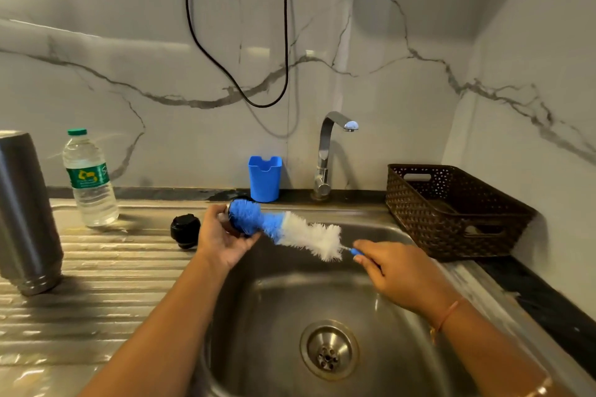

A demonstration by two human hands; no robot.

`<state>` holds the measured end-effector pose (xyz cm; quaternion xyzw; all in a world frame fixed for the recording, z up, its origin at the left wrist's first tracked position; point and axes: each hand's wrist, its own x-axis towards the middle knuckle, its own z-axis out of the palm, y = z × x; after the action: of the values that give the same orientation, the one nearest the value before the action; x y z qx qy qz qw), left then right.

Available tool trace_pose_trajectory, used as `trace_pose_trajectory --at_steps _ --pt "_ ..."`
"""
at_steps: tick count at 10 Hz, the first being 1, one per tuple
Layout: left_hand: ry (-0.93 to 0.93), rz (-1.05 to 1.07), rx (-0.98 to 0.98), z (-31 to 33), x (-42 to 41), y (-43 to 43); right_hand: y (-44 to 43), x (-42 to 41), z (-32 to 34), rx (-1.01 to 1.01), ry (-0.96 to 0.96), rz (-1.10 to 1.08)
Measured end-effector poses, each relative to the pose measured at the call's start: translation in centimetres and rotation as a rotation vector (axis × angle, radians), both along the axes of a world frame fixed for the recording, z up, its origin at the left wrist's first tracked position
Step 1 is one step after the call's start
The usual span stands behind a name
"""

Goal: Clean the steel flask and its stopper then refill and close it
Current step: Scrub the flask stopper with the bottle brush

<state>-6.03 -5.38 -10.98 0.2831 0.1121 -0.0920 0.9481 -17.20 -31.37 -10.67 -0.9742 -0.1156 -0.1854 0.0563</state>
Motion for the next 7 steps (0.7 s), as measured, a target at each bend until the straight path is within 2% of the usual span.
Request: trace_pose_trajectory --at_steps 1,2,3,4,5,6,7 --pt "-0.034 -0.030 0.134 0.3 0.1 -0.2 1.3 0.0 -0.2 -0.148 -0.049 -0.045" --pt "-0.102 0.016 0.245 0.3 0.5 -0.3 2.8 0.1 -0.5 0.315 0.174 0.001" --pt "-0.204 -0.035 0.156 0.2 0.3 0.1 3.2 -0.4 0.2 1.135 0.792 -0.007" --pt "-0.202 0.013 0.180 0.6 0.4 -0.1 3.3 -0.4 -0.6 0.960 0.695 0.029" --pt "-0.164 0.120 0.267 1.0 0.6 -0.7 3.2 0.2 -1.9 0.006 0.102 -0.032" --pt "-0.182 0.142 0.288 1.1 0.5 -1.3 2.2 0.7 -1.8 -0.197 -0.263 -0.048" --pt "-0.283 0.077 0.318 1.0 0.3 -1.0 2.3 0.6 -0.9 0.432 0.037 0.000"
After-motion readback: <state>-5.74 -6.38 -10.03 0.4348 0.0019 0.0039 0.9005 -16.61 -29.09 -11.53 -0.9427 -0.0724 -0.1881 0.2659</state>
